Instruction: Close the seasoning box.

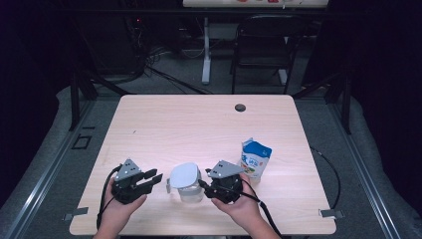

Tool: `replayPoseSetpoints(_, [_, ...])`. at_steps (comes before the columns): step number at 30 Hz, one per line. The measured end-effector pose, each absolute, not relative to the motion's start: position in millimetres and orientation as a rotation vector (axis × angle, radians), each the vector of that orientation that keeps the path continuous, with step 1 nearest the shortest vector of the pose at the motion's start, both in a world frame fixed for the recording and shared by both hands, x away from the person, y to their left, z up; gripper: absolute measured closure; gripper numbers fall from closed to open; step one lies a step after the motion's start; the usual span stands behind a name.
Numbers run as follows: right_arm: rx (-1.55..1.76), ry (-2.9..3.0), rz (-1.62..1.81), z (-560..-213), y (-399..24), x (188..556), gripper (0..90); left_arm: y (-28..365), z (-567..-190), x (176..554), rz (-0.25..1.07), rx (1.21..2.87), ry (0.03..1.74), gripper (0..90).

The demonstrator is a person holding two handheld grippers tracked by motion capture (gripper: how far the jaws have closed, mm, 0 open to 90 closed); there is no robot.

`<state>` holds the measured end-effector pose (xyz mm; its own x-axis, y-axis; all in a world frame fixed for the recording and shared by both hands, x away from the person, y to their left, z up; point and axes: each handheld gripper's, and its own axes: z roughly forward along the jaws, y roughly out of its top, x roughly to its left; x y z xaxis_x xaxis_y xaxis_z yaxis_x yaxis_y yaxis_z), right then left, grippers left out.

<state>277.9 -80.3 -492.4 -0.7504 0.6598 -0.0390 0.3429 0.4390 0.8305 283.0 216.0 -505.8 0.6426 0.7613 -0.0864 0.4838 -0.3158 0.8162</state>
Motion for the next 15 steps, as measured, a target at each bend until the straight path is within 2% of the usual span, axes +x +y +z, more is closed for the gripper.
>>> replayPoseSetpoints(15, [0.846, 2.333, 1.234, -485.8, -77.0, 277.4, 57.1, 220.1, -504.5, 284.0, 0.376, 1.943, 0.983, 63.4])
